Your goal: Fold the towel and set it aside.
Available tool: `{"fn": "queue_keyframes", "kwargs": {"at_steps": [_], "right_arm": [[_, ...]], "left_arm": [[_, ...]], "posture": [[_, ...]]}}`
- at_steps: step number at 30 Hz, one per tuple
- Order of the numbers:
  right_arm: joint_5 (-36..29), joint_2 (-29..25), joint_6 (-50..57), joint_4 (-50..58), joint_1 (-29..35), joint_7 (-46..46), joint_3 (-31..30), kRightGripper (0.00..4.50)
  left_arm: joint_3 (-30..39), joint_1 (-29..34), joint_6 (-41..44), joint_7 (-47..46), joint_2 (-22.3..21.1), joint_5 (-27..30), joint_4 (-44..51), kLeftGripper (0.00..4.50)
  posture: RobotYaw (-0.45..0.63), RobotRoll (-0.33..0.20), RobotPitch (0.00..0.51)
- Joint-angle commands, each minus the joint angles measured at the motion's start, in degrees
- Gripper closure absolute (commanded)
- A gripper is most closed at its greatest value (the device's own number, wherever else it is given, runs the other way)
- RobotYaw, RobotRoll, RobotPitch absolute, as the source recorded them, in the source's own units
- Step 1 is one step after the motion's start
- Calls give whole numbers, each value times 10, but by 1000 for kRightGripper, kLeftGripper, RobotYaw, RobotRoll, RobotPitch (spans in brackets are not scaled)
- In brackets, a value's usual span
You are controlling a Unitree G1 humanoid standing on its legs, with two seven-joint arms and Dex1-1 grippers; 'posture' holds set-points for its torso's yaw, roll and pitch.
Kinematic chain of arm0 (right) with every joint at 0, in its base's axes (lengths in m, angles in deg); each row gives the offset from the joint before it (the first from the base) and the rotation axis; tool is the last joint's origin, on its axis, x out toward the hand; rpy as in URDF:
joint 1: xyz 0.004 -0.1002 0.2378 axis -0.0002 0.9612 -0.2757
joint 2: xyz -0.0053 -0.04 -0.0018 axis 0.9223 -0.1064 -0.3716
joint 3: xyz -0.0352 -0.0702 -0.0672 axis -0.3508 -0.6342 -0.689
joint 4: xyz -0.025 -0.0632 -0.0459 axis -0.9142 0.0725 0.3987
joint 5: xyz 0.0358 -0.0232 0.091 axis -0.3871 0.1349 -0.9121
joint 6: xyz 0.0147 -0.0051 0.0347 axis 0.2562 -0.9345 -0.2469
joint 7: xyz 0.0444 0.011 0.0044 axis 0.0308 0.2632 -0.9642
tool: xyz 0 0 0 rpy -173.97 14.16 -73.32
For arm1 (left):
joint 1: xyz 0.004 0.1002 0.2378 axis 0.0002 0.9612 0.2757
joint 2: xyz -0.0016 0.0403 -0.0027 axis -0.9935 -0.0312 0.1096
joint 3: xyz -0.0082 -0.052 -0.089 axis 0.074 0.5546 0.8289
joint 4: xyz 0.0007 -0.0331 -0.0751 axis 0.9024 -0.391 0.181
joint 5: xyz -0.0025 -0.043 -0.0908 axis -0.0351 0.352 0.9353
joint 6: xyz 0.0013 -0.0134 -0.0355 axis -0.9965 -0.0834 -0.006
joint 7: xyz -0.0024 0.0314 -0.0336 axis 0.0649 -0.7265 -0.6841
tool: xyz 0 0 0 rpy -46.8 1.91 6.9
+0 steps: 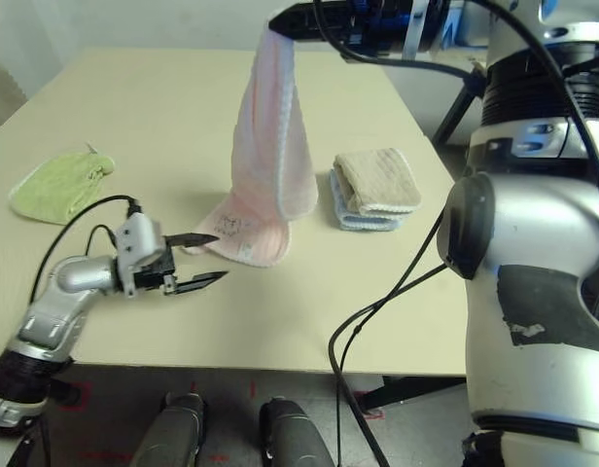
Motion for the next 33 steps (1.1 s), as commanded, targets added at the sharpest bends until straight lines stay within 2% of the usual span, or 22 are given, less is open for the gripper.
{"fn": "queue_keyframes", "kwargs": {"at_steps": [1, 2, 15, 20, 23, 33], "right_arm": [[-11, -1, -2, 17, 7, -11, 8, 4500], [-13, -2, -1, 18, 8, -13, 8, 4500], [-19, -8, -10, 22, 16, -22, 5, 4500], [-23, -10, -3, 30, 15, -22, 6, 4500], [-25, -11, -2, 34, 17, -21, 5, 4500], [-30, -16, 7, 47, 21, -21, 1, 4500]], "left_arm": [[-27, -15, -21, -28, 18, -44, -50, 144], [-30, -20, -27, -34, 23, -51, -62, 26], [-75, -97, -56, -63, 93, -108, -194, 26], [-105, -105, -61, -63, 90, -151, -223, 26], [-110, -108, -64, -69, 88, -164, -238, 712], [-104, -105, -66, -72, 88, -168, -251, 4075]], "posture": [[101, 0, 145], [101, 0, 145], [81, 0, 143], [74, 0, 141], [68, 0, 140], [67, 0, 137]]}}
